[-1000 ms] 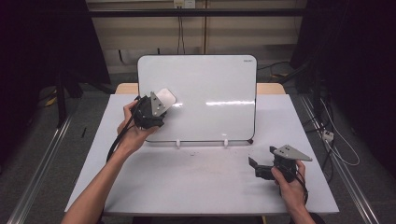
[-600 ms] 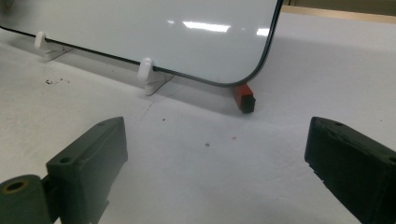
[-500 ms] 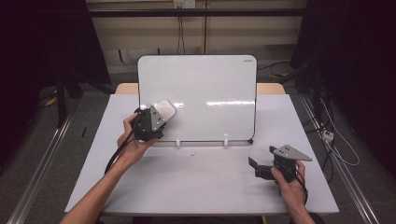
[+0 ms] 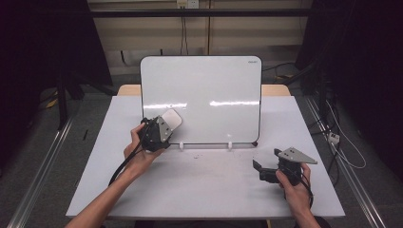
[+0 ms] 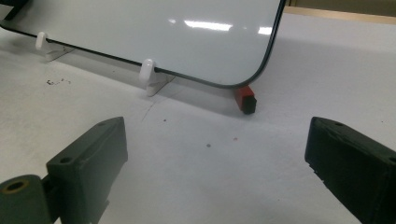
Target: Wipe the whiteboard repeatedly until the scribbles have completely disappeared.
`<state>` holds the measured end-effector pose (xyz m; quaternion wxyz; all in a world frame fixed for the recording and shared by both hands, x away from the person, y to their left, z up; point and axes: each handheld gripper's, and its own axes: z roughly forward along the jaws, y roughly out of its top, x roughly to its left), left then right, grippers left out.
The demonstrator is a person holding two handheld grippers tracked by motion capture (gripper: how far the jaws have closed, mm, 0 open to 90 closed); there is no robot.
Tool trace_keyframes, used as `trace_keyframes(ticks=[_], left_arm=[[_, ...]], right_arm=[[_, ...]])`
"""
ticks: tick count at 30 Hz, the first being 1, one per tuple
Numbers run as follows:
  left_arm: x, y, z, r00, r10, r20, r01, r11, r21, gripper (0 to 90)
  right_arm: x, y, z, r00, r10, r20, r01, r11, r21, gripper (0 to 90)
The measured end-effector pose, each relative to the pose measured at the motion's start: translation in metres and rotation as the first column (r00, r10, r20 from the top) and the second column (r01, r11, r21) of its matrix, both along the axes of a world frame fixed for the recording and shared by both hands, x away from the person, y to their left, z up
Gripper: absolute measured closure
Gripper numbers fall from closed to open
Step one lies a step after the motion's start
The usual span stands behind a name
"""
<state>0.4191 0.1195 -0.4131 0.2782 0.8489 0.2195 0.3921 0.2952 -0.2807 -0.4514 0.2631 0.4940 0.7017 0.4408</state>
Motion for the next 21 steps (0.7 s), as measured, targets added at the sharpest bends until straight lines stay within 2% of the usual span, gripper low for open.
trace_keyframes(ticks=[1, 5, 7, 11, 14, 15, 16, 21], left_arm=[[-0.001, -0.001, -0.001, 0.9999, -0.006, -0.009, 0.006, 1.0, -0.003, 31.1], [-0.01, -0.02, -0.009, 0.999, -0.042, 0.014, 0.041, 0.9975, 0.057, 31.1], [-0.008, -0.02, -0.007, 0.9992, -0.041, -0.003, 0.041, 0.9978, 0.052, 31.1], [-0.008, -0.018, -0.006, 0.9988, -0.05, -0.001, 0.05, 0.9971, 0.057, 31.1], [-0.003, -0.014, -0.001, 0.9996, -0.026, -0.01, 0.026, 0.9992, 0.031, 31.2], [-0.001, -0.012, 0.002, 0.9998, -0.018, 0.005, 0.018, 0.9994, 0.029, 31.2], [0.002, -0.009, 0.005, 1.0, -0.008, 0.002, 0.008, 0.9999, 0.012, 31.2], [0.017, 0.005, 0.021, 0.9994, 0.035, -0.01, -0.035, 0.9987, -0.038, 31.2]], right_arm=[[0.0, 0.0, 0.0, 1.0, 0.001, 0.001, -0.001, 1.0, -0.001, 5.8], [0.001, 0.001, 0.0, 1.0, 0.003, -0.001, -0.003, 1.0, -0.001, 5.9], [0.001, 0.0, 0.0, 1.0, 0.003, 0.003, -0.003, 1.0, -0.002, 5.9], [0.0, -0.001, 0.0, 1.0, 0.003, -0.001, -0.003, 1.0, 0.004, 5.8], [0.0, -0.001, 0.0, 1.0, 0.003, -0.001, -0.003, 1.0, 0.003, 5.8], [0.0, -0.001, 0.0, 1.0, 0.006, 0.001, -0.006, 1.0, 0.003, 5.9], [-0.001, -0.001, 0.0, 1.0, 0.006, 0.001, -0.006, 1.0, 0.004, 5.8], [0.0, -0.001, 0.0, 1.0, 0.004, 0.001, -0.004, 1.0, 0.004, 5.9]])
